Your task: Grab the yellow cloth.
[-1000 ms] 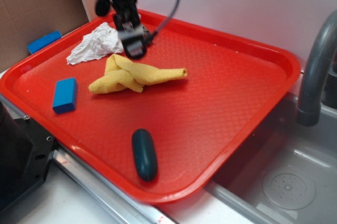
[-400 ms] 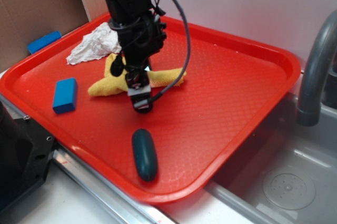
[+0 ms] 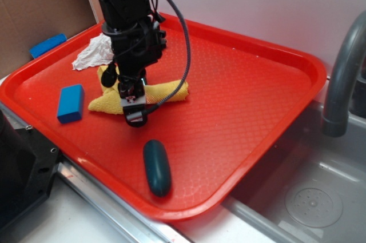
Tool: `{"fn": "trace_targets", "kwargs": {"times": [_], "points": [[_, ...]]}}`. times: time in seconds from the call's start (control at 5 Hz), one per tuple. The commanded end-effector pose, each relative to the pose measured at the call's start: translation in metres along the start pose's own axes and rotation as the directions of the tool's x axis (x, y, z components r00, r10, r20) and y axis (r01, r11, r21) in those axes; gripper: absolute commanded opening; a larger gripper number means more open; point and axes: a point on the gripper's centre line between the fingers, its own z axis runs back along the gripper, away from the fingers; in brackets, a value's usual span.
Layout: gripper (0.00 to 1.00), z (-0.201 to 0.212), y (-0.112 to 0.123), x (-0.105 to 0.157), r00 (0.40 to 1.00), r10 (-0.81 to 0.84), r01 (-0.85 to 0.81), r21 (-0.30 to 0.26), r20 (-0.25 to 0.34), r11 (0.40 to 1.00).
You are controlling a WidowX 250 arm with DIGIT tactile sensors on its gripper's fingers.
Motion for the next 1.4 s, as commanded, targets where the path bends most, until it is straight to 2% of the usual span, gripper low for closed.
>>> {"fn": "trace_targets", "kwargs": {"times": [0.0,0.2,0.4,0.6,0.8,1.0,1.2], "points": [[0.0,-0.003,-0.005,0.013,1.0,-0.006,0.006,0.017,0.015,1.0],[0.0,0.047,0.01,0.007,0.978,0.206,-0.207,0.05,0.022,0.977],[0.0,0.097,0.019,0.014,0.893,0.439,-0.445,0.051,0.101,0.894],[0.0,0.146,0.017,0.033,0.849,0.522,-0.526,0.044,0.075,0.849],[0.0,0.197,0.017,0.037,0.797,0.6,-0.602,-0.003,0.072,0.799],[0.0,0.248,0.016,0.03,0.781,0.619,-0.62,-0.018,0.077,0.784],[0.0,0.264,0.016,0.019,0.771,0.633,-0.632,-0.031,0.074,0.774]]}}
